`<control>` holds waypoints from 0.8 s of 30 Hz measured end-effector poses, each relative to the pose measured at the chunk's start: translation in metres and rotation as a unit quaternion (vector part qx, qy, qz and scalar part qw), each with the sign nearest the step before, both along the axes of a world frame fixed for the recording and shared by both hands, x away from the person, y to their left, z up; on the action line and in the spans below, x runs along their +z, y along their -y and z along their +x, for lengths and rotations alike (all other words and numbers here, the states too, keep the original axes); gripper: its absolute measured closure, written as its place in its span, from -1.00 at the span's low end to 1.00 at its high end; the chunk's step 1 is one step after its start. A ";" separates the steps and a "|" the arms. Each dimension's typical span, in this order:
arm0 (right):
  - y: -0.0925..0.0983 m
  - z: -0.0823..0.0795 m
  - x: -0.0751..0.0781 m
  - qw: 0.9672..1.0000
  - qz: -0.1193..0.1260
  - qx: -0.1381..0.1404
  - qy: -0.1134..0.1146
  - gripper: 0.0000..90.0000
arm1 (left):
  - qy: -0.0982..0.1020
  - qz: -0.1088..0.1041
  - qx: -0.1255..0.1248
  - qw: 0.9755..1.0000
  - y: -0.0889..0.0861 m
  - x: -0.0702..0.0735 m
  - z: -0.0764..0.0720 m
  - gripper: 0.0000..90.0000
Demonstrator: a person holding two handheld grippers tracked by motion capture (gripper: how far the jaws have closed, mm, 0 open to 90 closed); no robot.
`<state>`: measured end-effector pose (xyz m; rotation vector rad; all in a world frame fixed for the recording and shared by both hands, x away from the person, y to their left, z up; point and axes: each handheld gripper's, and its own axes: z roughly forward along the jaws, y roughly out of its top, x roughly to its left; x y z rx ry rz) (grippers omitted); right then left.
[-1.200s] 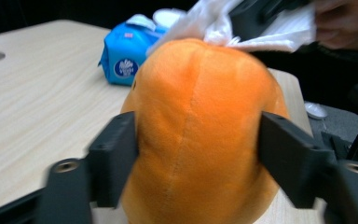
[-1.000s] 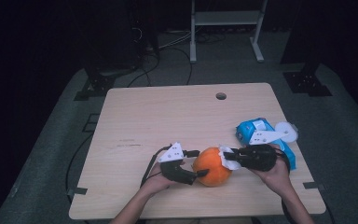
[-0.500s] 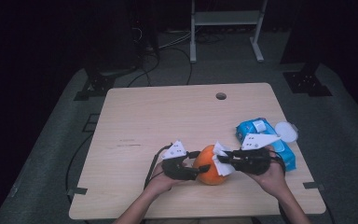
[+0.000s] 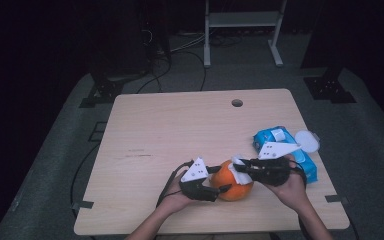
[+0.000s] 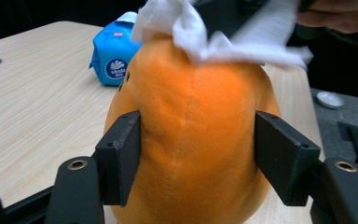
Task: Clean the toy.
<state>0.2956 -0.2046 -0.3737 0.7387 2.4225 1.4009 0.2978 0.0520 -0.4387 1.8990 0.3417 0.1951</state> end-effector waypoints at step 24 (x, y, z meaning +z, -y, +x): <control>-0.028 -0.016 0.016 0.999 0.008 0.045 0.020 0.76 | 0.042 0.057 -0.001 0.998 0.006 0.023 -0.008 0.05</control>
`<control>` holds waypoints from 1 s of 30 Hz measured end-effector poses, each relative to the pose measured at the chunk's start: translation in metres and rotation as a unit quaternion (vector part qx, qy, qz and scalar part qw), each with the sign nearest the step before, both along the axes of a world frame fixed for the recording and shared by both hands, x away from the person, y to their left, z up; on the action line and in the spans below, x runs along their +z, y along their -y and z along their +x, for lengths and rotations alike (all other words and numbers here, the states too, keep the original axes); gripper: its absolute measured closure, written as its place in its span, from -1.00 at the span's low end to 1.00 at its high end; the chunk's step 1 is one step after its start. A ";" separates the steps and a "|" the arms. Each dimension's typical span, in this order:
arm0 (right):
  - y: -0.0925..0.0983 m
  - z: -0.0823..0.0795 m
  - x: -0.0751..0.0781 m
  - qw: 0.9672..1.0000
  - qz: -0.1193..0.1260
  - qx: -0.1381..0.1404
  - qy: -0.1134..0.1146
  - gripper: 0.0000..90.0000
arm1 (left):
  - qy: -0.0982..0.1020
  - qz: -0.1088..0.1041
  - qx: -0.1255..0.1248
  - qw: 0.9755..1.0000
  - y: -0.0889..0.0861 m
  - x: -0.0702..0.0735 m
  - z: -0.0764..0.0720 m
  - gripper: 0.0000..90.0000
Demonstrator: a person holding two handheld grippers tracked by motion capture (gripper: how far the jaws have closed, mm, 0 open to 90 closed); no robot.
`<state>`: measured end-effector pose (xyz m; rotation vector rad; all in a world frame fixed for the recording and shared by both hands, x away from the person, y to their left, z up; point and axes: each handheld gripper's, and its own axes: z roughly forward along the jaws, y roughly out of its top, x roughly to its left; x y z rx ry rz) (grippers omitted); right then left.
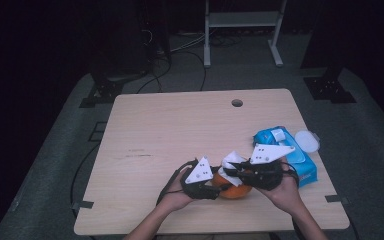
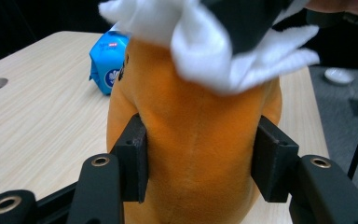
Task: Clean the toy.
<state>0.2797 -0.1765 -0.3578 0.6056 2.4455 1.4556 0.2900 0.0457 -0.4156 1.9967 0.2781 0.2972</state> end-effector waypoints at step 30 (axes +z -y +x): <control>0.028 0.024 -0.031 0.997 0.022 -0.036 -0.069 0.76 | -0.023 -0.037 -0.023 0.999 -0.024 -0.009 0.018 -0.47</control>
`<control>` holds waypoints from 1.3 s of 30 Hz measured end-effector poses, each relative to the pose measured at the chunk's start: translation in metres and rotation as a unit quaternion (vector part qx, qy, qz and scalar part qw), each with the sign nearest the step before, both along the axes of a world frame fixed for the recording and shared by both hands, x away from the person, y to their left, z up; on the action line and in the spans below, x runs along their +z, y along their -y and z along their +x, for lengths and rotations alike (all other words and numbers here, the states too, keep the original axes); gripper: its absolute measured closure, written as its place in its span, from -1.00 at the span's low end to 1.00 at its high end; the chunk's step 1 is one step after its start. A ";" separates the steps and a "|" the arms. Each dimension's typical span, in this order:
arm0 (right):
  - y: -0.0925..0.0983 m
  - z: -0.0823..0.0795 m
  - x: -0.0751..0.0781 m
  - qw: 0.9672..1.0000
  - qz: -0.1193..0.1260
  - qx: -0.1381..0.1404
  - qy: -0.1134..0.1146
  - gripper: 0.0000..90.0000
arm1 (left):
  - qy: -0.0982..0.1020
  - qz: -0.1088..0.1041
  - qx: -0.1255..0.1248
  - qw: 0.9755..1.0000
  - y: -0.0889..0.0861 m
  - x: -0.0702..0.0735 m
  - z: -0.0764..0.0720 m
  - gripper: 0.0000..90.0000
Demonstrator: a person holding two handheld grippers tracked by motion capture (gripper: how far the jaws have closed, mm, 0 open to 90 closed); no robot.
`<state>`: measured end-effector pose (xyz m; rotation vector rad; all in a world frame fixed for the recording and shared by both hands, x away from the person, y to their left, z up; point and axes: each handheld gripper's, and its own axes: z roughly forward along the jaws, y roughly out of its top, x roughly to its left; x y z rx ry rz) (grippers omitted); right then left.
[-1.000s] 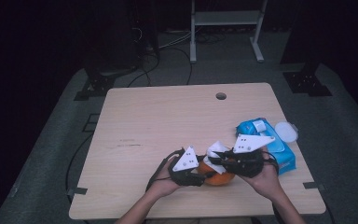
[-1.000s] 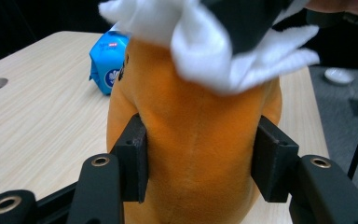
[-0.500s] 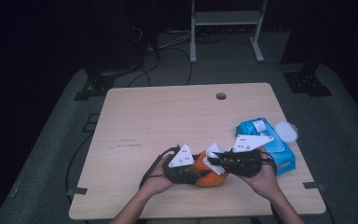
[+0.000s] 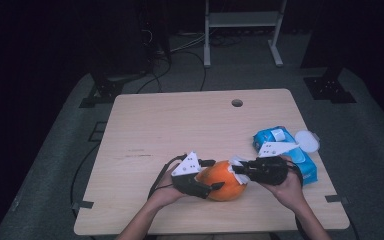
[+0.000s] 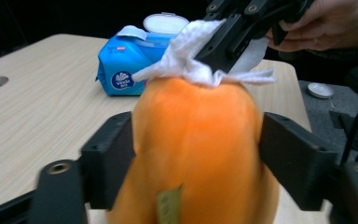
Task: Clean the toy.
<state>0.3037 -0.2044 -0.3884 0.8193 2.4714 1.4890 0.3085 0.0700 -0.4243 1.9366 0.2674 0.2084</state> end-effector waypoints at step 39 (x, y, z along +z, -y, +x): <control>0.016 0.011 -0.009 0.999 0.019 -0.030 -0.026 0.76 | 0.008 0.082 0.032 0.996 -0.003 -0.004 0.000 -0.09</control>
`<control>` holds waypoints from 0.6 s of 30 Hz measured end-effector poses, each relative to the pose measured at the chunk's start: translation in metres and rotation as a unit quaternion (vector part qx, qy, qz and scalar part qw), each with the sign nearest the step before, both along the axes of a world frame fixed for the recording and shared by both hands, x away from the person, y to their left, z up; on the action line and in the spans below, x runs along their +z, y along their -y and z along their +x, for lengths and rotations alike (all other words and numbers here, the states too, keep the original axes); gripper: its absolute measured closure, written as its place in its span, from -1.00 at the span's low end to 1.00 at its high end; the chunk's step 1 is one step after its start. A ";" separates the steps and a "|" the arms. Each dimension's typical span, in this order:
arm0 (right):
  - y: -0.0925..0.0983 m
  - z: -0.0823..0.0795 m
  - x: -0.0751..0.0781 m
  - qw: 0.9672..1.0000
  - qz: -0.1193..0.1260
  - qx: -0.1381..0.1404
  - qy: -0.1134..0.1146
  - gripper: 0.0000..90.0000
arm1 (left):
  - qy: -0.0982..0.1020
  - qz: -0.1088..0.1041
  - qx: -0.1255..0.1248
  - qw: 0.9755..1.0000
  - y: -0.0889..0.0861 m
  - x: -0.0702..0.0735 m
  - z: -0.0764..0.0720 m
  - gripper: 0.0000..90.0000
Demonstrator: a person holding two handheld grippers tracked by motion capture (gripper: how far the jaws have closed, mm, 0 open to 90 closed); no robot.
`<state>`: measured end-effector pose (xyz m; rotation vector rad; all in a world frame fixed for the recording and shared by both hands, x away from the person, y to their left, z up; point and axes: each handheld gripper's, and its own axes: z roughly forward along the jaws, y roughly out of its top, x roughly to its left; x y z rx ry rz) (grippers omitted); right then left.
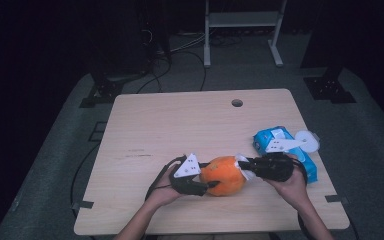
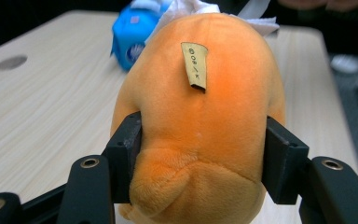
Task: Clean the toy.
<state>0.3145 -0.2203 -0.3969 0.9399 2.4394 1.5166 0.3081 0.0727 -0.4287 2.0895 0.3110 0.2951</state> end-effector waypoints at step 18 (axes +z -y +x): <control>0.003 0.007 -0.015 1.000 0.005 -0.017 -0.019 0.76 | -0.017 -0.037 0.009 0.999 0.006 -0.009 0.003 -0.25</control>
